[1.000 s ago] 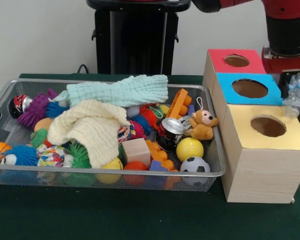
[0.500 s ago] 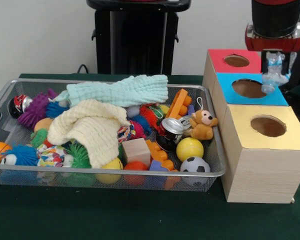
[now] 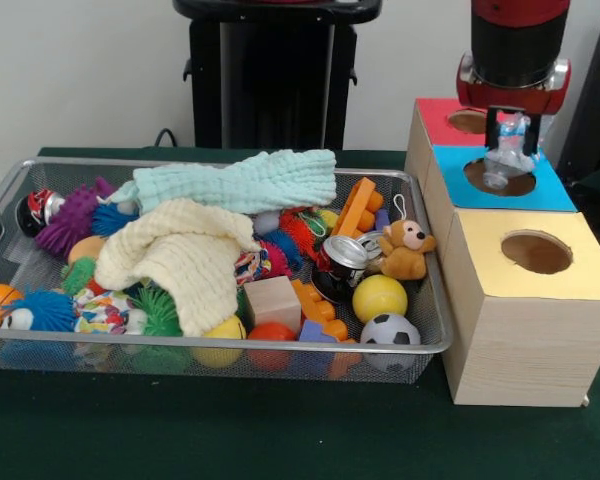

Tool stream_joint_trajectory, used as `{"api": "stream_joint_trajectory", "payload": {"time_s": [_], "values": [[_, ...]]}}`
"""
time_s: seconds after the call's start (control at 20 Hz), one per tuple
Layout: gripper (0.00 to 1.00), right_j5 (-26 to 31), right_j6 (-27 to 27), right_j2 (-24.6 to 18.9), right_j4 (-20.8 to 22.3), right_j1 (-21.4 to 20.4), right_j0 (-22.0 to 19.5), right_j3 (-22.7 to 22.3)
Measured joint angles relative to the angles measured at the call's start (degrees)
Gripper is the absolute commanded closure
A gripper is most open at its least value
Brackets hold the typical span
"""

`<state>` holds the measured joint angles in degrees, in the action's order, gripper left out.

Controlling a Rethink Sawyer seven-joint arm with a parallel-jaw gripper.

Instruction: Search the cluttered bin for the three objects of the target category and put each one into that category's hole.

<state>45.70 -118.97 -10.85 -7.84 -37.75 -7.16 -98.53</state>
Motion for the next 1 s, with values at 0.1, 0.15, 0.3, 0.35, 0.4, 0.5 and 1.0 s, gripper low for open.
{"api": "stream_joint_trajectory", "payload": {"time_s": [0.1,0.15,0.3,0.35,0.4,0.5,1.0], "values": [[1.00,0.02,0.00,0.76,-0.06,1.09,0.41,0.02],[1.00,0.04,0.00,1.01,-0.45,1.34,0.49,0.29],[1.00,0.06,0.00,1.54,-1.32,1.85,0.67,0.78],[1.00,0.06,0.00,1.62,-1.44,1.93,0.71,0.83],[1.00,0.06,0.00,1.81,-1.78,2.15,0.77,0.95],[1.00,0.08,0.00,2.08,-2.17,2.43,0.82,1.13],[0.00,-0.06,0.00,3.51,-2.70,3.93,1.80,2.98]]}}
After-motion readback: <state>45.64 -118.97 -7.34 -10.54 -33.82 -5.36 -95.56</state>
